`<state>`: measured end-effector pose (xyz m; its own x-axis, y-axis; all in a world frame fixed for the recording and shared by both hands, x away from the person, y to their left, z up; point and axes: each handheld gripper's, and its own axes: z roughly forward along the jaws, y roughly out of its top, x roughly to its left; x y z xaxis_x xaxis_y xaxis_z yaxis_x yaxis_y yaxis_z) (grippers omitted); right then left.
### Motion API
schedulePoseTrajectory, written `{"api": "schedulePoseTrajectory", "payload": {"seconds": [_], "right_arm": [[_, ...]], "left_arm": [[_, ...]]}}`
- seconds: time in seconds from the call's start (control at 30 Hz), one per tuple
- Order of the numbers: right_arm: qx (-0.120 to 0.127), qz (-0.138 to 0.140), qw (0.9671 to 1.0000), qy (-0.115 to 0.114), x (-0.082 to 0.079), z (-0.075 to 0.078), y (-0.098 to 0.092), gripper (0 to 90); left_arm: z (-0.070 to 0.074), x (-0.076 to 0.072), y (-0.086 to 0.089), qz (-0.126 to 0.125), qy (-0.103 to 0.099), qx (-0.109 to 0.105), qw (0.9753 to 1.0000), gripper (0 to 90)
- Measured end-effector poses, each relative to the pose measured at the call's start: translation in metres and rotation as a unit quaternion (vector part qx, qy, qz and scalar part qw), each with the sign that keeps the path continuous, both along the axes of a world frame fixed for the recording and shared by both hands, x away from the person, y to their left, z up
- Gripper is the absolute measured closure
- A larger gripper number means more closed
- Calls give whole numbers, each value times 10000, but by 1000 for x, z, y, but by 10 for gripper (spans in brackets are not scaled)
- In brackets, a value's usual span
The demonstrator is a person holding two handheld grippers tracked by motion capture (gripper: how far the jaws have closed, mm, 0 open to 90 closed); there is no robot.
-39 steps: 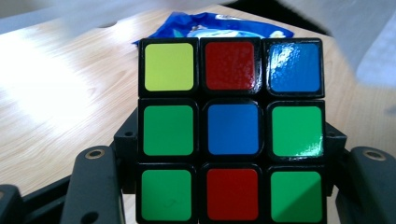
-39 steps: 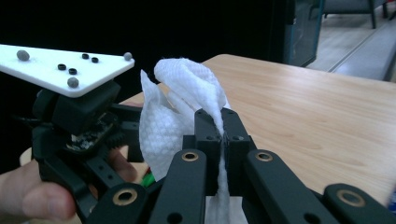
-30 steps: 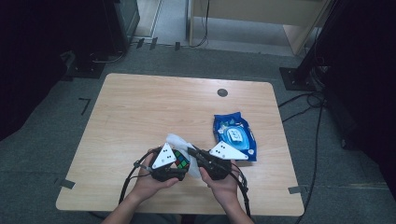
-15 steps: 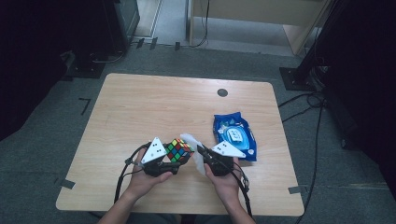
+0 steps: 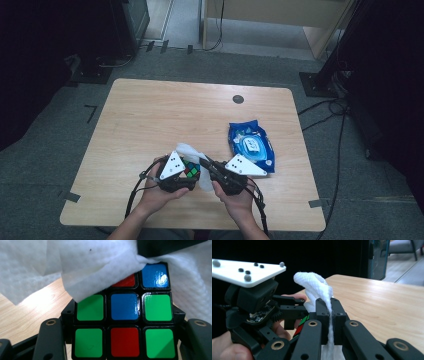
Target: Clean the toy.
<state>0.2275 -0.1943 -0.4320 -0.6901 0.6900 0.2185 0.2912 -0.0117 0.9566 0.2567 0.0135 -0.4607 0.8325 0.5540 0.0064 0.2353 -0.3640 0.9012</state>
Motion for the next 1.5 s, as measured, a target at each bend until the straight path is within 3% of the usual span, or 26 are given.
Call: {"api": "schedulePoseTrajectory", "payload": {"seconds": [0.03,0.33,0.47,0.6,0.67,0.77,0.83,0.93,1.0,1.03,1.07,1.1,1.13,1.2,1.23,1.3,1.33,1.43,1.5], "right_arm": [[128,16,9998,123,2,-2,-3,884],[186,-49,9996,221,5,-6,-5,885],[192,-56,9988,440,12,-12,-9,882],[-58,-279,9967,762,20,-24,-14,882],[-357,-383,9947,886,25,-32,-14,880],[-814,-664,9879,1139,31,-47,-16,872],[-802,-871,9845,1291,35,-53,-22,852],[-636,-1002,9837,1349,35,-51,-29,801],[-413,-1007,9861,1254,35,-44,-35,738],[-173,-1010,9872,1220,33,-34,-37,634],[-173,-1010,9872,1220,33,-34,-37,634],[226,-886,9881,1234,31,-25,-37,551],[226,-886,9881,1234,31,-25,-37,551],[704,-604,9868,1326,28,-17,-35,456],[1054,-404,9822,1500,26,-11,-29,347],[1199,-266,9774,1721,26,-10,-24,260],[1199,-266,9774,1721,26,-10,-24,260],[1388,-158,9686,2055,27,-11,-16,178],[1503,-139,9608,2326,28,-14,-11,156]], "left_arm": [[0,0,0,-19,23,-30,10000,340],[4,-2,3,-34,-71,-127,9999,340],[4,-2,3,-12,-108,-124,9999,340],[7,-3,5,-25,-153,-232,9996,340],[8,-3,5,-44,-169,-303,9994,340],[12,-2,10,5,-245,-394,9989,340],[12,-1,13,87,-263,-377,9989,340],[10,1,16,157,-272,-355,9989,340],[9,3,18,239,-306,-311,9988,340],[7,4,18,302,-336,-265,9986,340],[7,4,18,302,-336,-265,9986,340],[5,5,18,352,-348,-213,9985,340],[5,5,18,352,-348,-213,9985,340],[4,5,17,391,-354,-222,9984,340],[3,4,16,423,-372,-249,9981,340],[2,2,14,439,-410,-258,9979,340],[2,2,14,439,-410,-258,9979,340],[0,-2,7,440,-527,-190,9975,340],[-2,-5,3,414,-585,-209,9972,339]]}}
